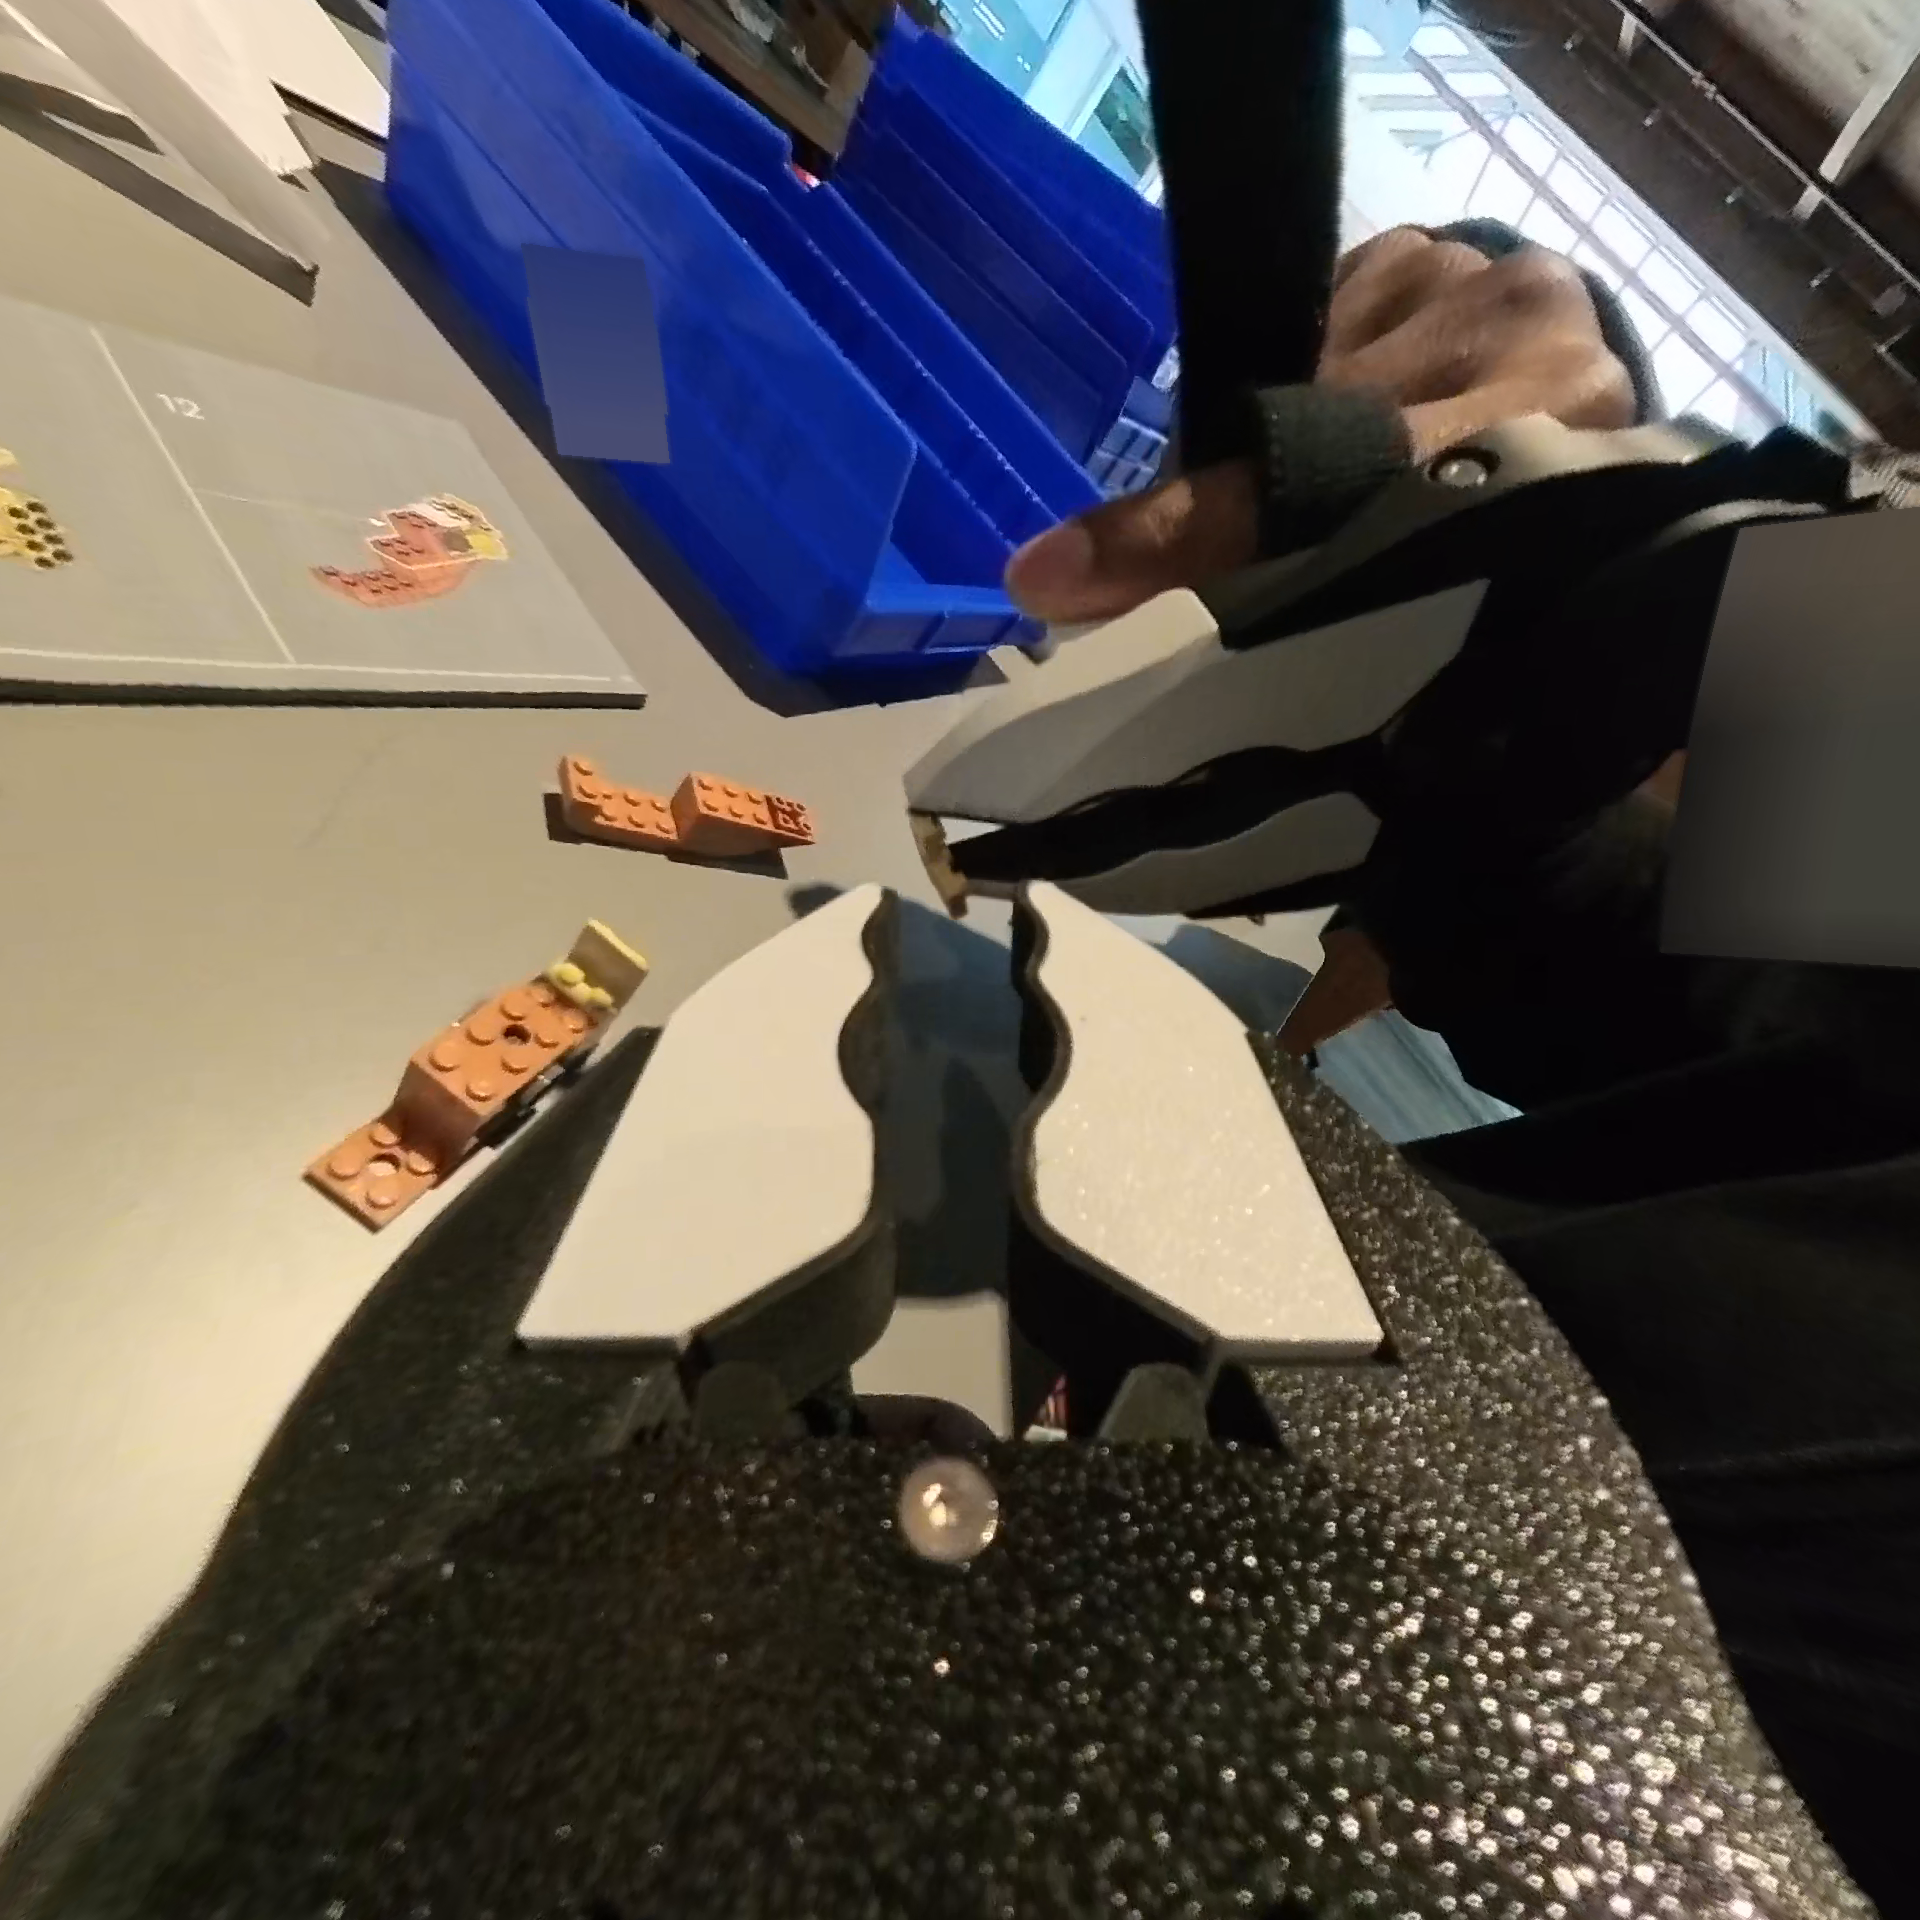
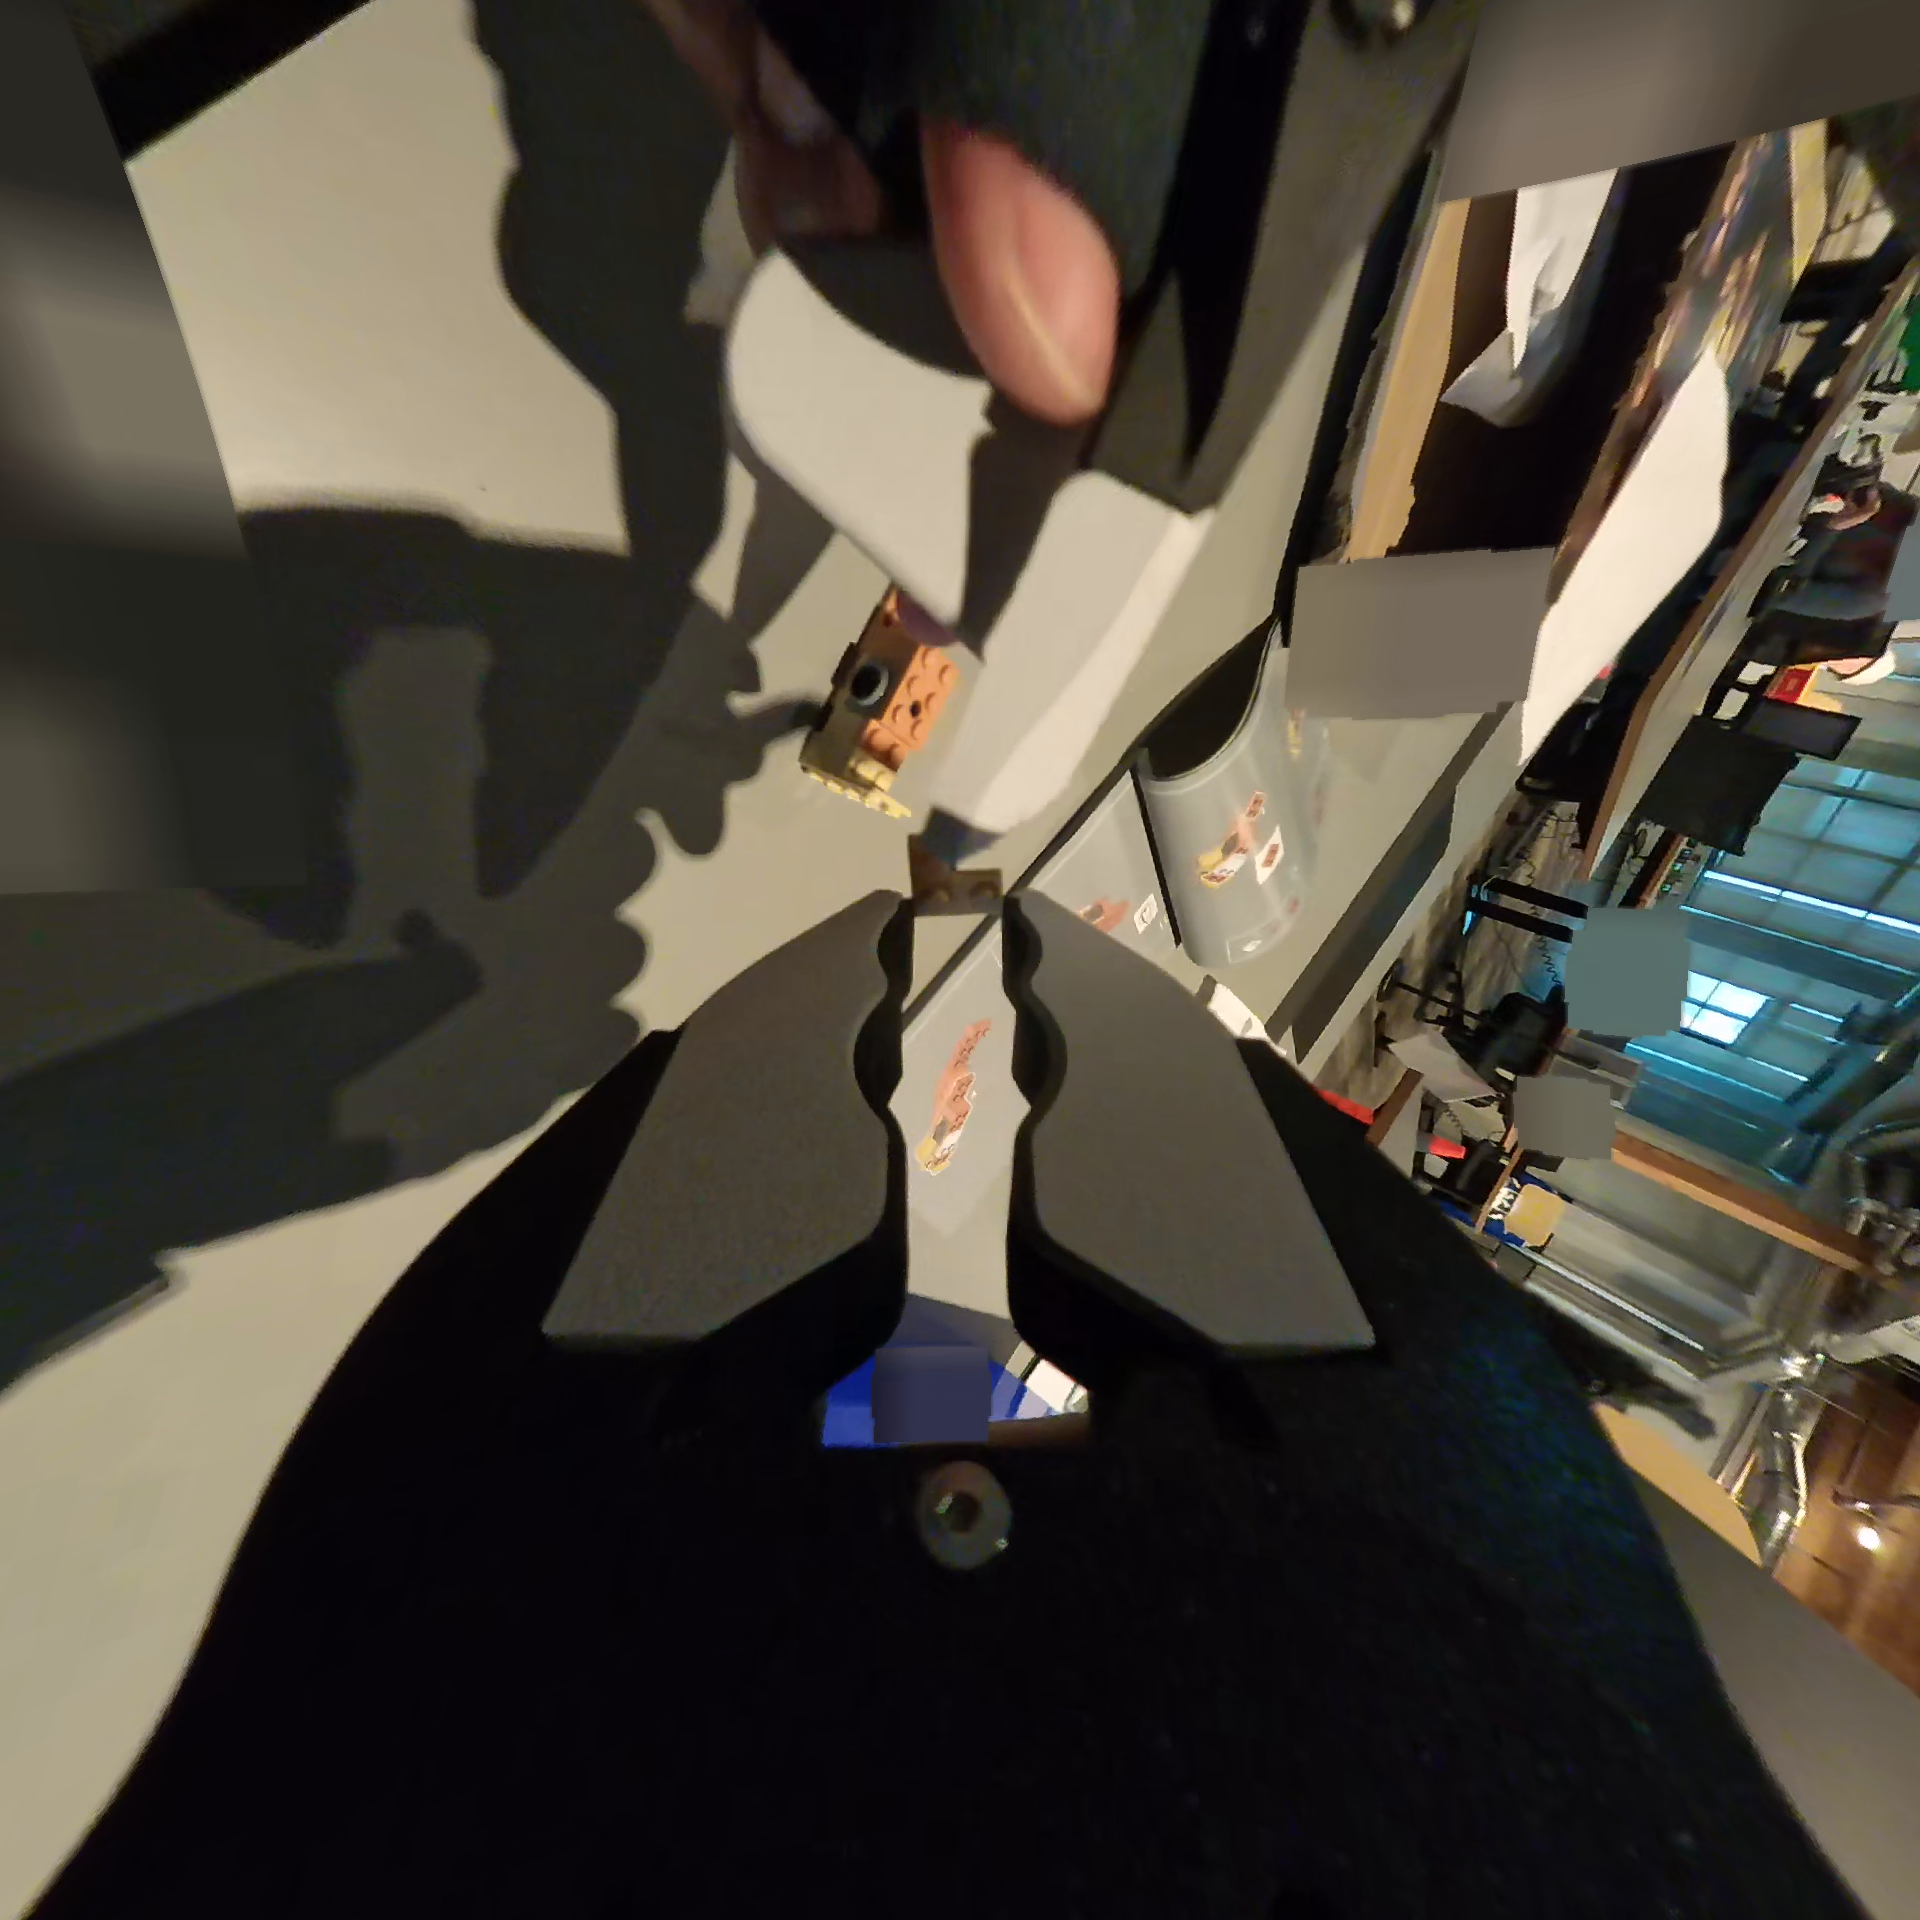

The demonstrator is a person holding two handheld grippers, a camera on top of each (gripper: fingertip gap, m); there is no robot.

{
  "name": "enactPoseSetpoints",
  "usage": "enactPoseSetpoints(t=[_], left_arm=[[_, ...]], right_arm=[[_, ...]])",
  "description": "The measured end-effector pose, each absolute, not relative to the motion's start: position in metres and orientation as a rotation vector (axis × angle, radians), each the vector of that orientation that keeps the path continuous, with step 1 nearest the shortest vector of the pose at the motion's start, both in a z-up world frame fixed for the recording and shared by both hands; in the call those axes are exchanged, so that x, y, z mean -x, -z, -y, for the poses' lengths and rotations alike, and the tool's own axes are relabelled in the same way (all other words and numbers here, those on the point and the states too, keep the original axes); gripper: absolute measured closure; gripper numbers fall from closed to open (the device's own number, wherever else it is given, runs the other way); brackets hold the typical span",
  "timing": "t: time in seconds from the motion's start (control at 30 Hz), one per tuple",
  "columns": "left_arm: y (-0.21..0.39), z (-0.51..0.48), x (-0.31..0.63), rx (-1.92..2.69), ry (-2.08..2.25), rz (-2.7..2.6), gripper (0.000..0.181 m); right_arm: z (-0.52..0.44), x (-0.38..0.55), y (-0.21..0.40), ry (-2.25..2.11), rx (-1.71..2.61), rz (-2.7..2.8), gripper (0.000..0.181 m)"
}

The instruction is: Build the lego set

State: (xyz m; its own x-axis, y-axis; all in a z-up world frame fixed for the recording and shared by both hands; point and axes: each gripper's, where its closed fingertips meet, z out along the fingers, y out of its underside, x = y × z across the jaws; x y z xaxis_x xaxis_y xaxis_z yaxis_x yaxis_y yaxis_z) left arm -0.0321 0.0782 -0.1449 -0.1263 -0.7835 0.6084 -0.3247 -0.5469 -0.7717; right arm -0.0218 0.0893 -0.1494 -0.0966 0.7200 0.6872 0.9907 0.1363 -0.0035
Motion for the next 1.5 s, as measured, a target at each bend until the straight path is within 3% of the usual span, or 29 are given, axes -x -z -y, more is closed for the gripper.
enactPoseSetpoints(t=[0.27, 0.5, 0.67, 0.87, 1.17, 1.5], left_arm=[[0.15, -0.081, 0.028, 1.807, 1.732, -1.2, 0.175], [0.143, -0.086, 0.036, 1.757, 1.895, -0.992, 0.177], [0.138, -0.1, 0.048, 1.766, 2.11, -0.628, 0.177], [0.143, -0.097, 0.048, 1.796, 2.212, -0.486, 0.177], [0.153, -0.091, 0.042, 1.848, 2.173, -0.517, 0.177], [0.158, -0.088, 0.044, 1.87, 2.122, -0.615, 0.177]], right_arm=[[-0.091, 0.03, 0.152, 0.631, 1.617, 1.859, 0.165], [-0.089, 0.028, 0.161, 0.471, 1.802, 1.515, 0.137], [-0.086, 0.049, 0.16, 0.191, 1.842, 0.975, 0.144], [-0.096, 0.053, 0.164, 0.218, 1.806, 0.686, 0.147], [-0.099, 0.049, 0.164, 0.216, 1.788, 0.617, 0.164], [-0.097, 0.05, 0.168, 0.186, 1.784, 0.723, 0.165]])
